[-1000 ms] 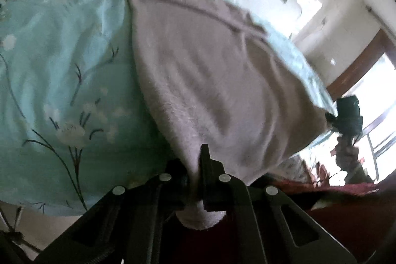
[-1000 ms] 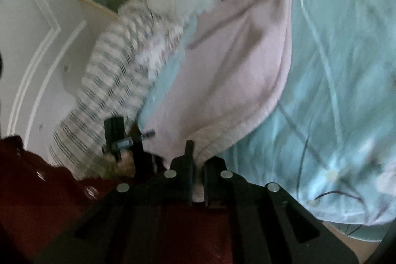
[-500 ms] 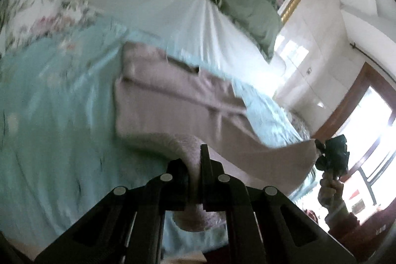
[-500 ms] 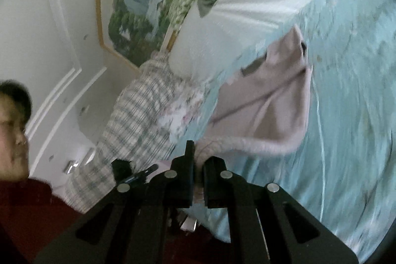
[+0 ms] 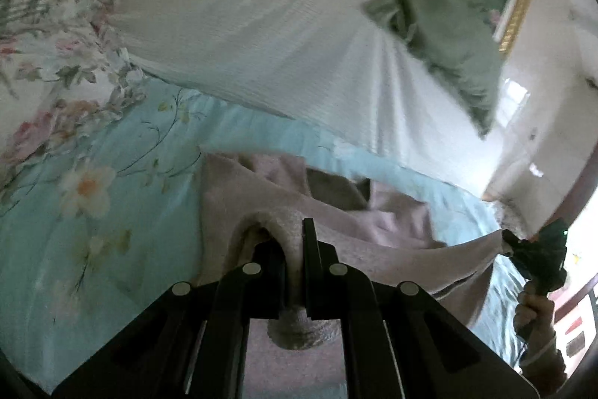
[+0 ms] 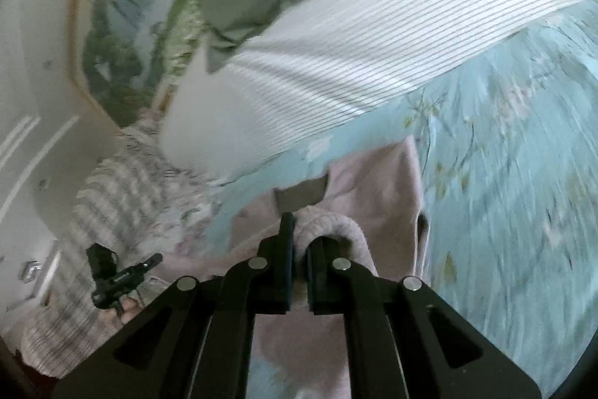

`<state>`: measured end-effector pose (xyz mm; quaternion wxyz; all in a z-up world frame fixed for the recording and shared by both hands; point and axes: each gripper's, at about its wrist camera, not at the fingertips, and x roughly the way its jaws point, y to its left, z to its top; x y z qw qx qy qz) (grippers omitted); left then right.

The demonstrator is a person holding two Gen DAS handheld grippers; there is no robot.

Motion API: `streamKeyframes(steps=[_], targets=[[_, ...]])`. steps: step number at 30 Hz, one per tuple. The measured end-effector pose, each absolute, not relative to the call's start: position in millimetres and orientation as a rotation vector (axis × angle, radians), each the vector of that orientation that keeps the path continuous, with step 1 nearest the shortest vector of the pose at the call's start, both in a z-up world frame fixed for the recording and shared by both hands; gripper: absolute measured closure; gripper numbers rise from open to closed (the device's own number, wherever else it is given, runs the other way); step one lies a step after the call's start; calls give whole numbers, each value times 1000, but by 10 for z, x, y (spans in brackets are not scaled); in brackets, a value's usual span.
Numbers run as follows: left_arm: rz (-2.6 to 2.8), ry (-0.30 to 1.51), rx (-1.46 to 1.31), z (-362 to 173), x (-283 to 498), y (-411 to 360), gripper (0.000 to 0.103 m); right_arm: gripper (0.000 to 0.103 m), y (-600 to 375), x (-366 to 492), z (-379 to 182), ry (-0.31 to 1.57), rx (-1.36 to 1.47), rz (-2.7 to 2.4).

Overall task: Fold small clothes
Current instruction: 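Fold the hem toward the collar with the left gripper while the right gripper grasps the hem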

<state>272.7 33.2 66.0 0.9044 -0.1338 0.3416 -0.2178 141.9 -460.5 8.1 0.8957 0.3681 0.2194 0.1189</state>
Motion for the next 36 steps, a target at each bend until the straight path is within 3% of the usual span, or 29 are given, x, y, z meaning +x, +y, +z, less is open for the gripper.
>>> streamKeyframes(steps=[9, 14, 15, 16, 17, 18, 19, 20, 21, 24, 30, 36], targets=[[-358, 839, -265, 12, 3921, 166, 97, 96, -4781, 2468, -311, 583, 746, 138], [-316, 952, -249, -471, 4210, 94, 92, 95, -4801, 2873, -745, 758, 781, 67], [-320, 957, -262, -502, 4186, 120, 88, 94, -4818, 2849, -769, 755, 800, 67], [-331, 953, -278, -496, 4120, 161, 78, 93, -4840, 2784, -744, 735, 817, 67], [-342, 942, -288, -464, 4030, 199, 69, 88, -4859, 2698, -693, 709, 826, 63], [-350, 930, -290, -424, 3936, 220, 52, 79, -4875, 2607, -636, 682, 827, 63], [-365, 904, -285, -365, 3782, 241, 46, 73, -4876, 2480, -550, 649, 819, 62], [-388, 888, -271, -318, 3631, 231, 45, 57, -4865, 2351, -467, 614, 798, 43], [-407, 888, -260, -289, 3541, 203, 45, 51, -4839, 2220, -378, 581, 769, 20], [-540, 910, -200, -271, 3238, -114, 45, 51, -4523, 2024, -170, 567, 673, 126], [-641, 1042, 69, -578, 3228, -1018, 47, 56, -3449, 2472, -460, 941, 289, 368], [-519, 1031, 72, -539, 3928, -1086, 54, 60, -3841, 3053, -564, 958, 285, 145]])
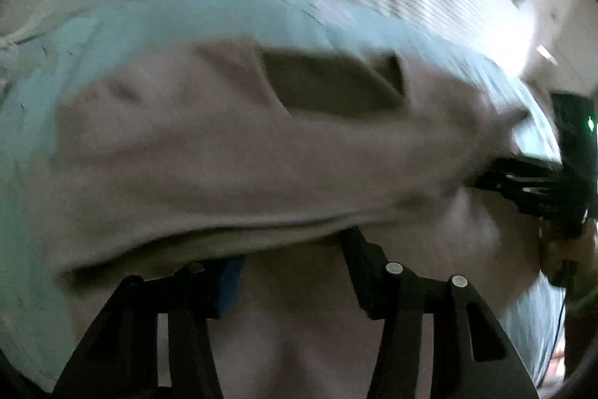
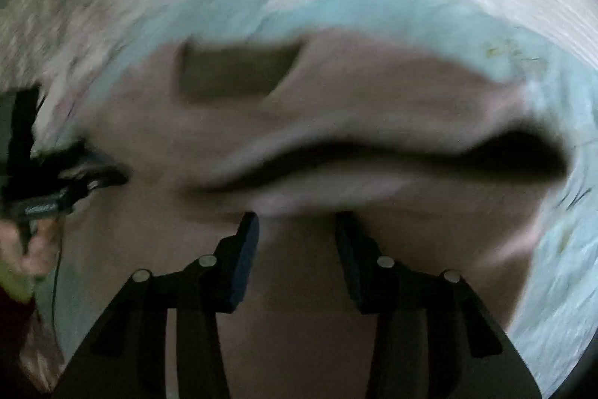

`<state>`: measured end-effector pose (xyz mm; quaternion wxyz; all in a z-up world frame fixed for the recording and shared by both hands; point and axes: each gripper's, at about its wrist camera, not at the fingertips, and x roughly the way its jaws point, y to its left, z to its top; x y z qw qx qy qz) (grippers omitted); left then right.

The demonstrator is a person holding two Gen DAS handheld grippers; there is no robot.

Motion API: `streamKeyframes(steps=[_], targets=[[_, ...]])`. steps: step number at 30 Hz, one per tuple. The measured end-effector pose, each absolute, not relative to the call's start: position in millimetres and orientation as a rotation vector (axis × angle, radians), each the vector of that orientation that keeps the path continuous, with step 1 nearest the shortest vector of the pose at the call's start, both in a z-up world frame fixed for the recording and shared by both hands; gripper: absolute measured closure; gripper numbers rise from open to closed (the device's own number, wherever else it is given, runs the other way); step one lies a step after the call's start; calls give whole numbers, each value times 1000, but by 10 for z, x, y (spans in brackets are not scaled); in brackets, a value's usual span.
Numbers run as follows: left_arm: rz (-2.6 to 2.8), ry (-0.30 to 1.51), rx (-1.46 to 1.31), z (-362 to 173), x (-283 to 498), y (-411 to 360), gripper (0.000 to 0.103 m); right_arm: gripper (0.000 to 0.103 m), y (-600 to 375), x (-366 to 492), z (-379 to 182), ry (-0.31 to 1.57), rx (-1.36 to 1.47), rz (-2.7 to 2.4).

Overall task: Fold small clothes
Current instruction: 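Fold the hem toward the collar with the left gripper while the right gripper grasps the hem, then release the folded hem onto the sweater with both grippers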

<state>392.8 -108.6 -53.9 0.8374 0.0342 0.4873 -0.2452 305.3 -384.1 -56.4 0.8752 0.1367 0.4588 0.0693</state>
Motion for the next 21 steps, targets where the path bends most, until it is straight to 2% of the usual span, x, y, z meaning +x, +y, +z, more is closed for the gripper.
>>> streamKeyframes(steps=[5, 8, 17, 21], targets=[[-294, 934, -72, -289, 4498, -660, 54, 58, -4531, 2989, -363, 739, 530, -92], [-249, 914, -226, -215, 4446, -299, 47, 58, -4627, 2698, -275, 664, 627, -97], [-399, 878, -377, -316, 2900, -68, 47, 57, -3920, 1743, -313, 670, 664, 83], [-461, 861, -455, -379, 2266, -2, 40, 56, -3608, 1428, -439, 684, 688, 119]])
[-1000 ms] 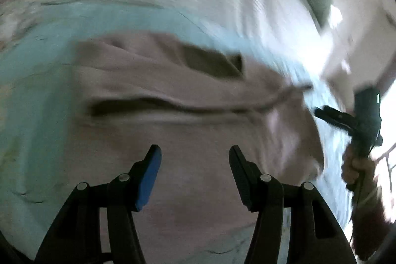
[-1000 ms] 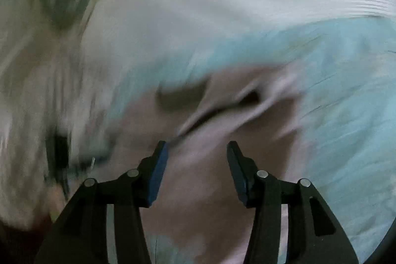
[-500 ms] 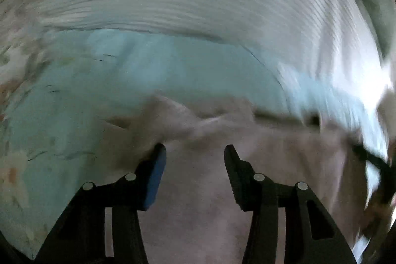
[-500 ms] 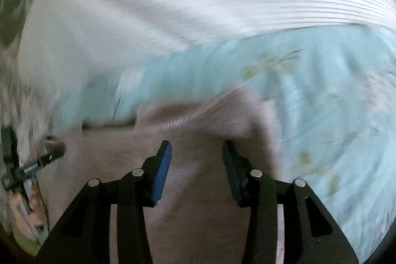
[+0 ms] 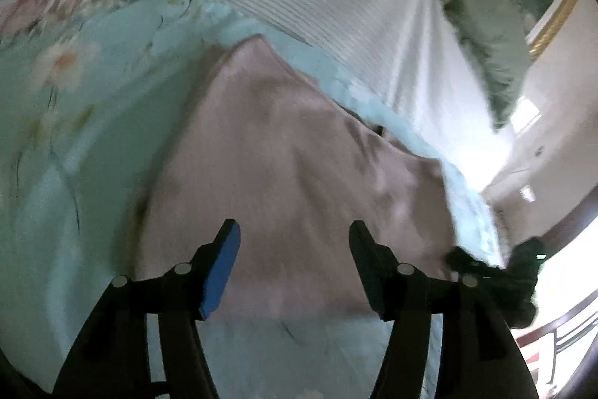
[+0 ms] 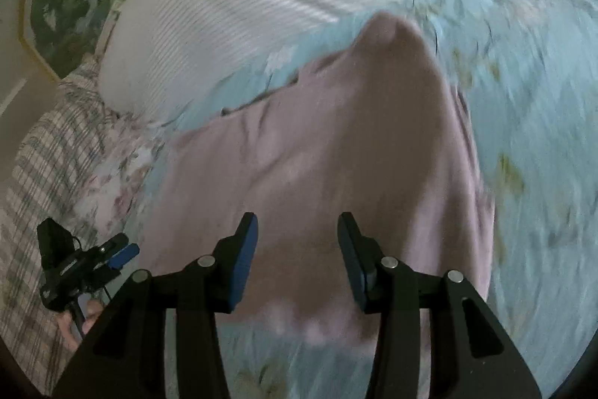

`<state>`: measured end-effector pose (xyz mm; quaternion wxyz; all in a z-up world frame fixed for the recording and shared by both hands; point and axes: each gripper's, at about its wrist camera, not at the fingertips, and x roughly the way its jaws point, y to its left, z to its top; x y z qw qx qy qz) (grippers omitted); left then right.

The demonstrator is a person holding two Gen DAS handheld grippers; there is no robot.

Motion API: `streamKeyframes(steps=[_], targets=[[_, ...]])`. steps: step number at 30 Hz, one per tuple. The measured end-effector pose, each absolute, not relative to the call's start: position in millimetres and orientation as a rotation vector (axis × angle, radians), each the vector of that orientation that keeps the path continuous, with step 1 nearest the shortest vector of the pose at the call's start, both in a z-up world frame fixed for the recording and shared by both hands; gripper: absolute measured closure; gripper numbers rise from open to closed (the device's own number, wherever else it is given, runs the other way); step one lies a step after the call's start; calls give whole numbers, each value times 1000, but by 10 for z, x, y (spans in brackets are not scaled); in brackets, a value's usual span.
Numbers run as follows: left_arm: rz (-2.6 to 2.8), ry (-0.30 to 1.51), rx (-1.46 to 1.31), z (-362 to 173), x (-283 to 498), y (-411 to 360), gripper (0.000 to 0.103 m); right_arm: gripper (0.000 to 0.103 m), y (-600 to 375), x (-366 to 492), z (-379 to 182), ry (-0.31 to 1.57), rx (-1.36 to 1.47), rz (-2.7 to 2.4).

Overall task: Fold small clothes
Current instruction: 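Release the folded hem onto the sweater with both grippers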

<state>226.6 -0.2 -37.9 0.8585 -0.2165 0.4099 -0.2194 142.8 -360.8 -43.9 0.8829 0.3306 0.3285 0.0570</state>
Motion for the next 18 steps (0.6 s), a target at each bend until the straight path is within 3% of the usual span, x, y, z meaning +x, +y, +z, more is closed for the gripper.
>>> streamKeyframes(steps=[7, 18], targets=[[-473, 907, -551, -640, 1718, 109, 31, 54, -3454, 1068, -592, 663, 754, 132], [-384, 935, -746, -984, 1888, 117, 23, 50, -3293, 869, -515, 655, 753, 181]])
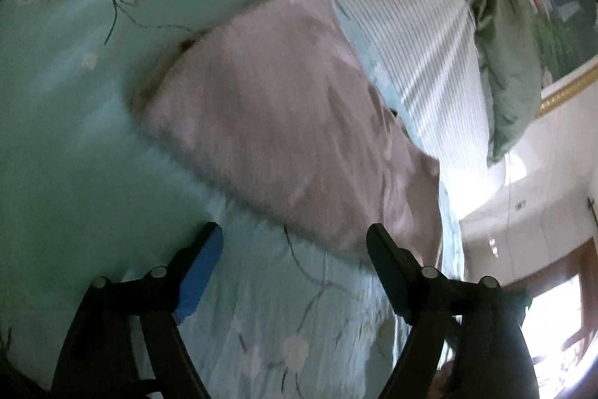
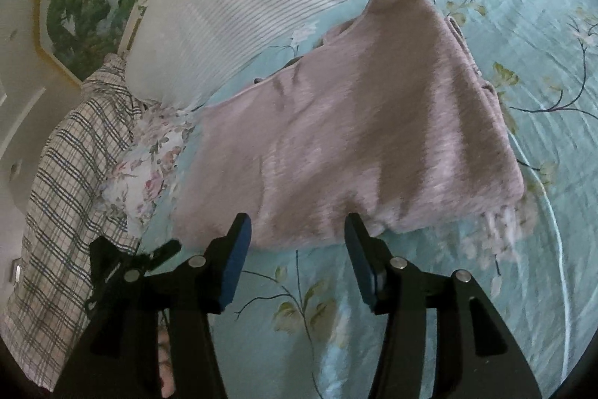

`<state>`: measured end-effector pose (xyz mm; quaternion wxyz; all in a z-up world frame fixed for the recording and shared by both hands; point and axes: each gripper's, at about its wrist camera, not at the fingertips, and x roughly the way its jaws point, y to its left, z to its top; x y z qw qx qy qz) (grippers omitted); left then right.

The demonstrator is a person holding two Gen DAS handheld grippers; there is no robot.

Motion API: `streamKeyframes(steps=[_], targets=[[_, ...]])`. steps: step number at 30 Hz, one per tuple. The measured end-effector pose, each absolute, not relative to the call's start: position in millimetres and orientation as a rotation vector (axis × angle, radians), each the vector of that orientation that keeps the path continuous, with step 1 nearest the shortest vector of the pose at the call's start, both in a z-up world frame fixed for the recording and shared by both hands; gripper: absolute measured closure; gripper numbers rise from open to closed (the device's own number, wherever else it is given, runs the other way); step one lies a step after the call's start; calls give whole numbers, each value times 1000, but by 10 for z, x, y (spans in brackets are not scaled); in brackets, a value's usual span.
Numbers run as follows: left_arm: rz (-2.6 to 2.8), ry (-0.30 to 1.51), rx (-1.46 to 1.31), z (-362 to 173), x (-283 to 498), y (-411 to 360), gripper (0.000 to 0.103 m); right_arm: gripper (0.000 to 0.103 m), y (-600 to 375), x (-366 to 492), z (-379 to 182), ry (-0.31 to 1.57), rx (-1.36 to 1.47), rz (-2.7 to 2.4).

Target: Fold small clothes

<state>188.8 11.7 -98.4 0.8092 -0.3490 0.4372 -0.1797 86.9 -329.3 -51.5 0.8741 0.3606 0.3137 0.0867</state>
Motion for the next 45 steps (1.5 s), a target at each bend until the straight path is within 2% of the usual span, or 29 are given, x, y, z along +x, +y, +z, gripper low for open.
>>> streamKeyframes(steps=[6, 8, 9, 10, 12, 13, 17, 24, 26, 28, 30, 35, 40, 41, 43, 44, 45], targets=[[-271, 887, -821, -1010, 2262, 231, 23, 49, -3267, 895, -483, 653, 752, 190], [-233, 867, -803, -994, 2362, 251, 28, 49, -3282, 928, -486, 654, 754, 192], [-211, 859, -782, -986, 2398, 268, 40, 49, -3298, 952, -492, 657, 754, 194], [-178, 862, -746, -983, 2454, 271, 62, 49, -3314, 986, -489, 662, 750, 196], [-176, 876, -749, -1008, 2531, 311, 88, 49, -3369, 1060, -459, 664, 736, 197], [-181, 870, -758, -983, 2547, 319, 90, 49, -3390, 1079, -443, 661, 733, 196], [-199, 790, -591, -634, 2467, 59, 93, 49, -3607, 1237, -344, 642, 729, 193], [-405, 674, -252, -74, 2276, -968, 94, 49, -3916, 1649, -250, 670, 771, 266], [-460, 676, -136, -114, 2211, -1305, 94, 49, -3971, 1776, -246, 671, 814, 327], [-486, 705, -36, -244, 2184, -1591, 94, 45, -4020, 1924, -276, 693, 852, 366], [-491, 727, 40, -397, 2160, -1779, 94, 30, -4000, 2054, -296, 722, 850, 387], [-509, 755, 55, -565, 2152, -1844, 94, 24, -3827, 2500, -365, 808, 827, 492], [-527, 751, 20, -513, 2128, -1737, 94, 24, -3563, 2970, -447, 870, 793, 523], [-525, 750, 22, -501, 2117, -1732, 94, 25, -3510, 3044, -456, 874, 787, 518], [-527, 748, 36, -496, 2079, -1792, 94, 46, -3399, 3187, -468, 875, 757, 512], [-527, 747, 44, -487, 2043, -1822, 94, 65, -3358, 3251, -461, 875, 744, 499], [-528, 746, 51, -490, 2012, -1819, 94, 80, -3342, 3303, -441, 871, 744, 490]])
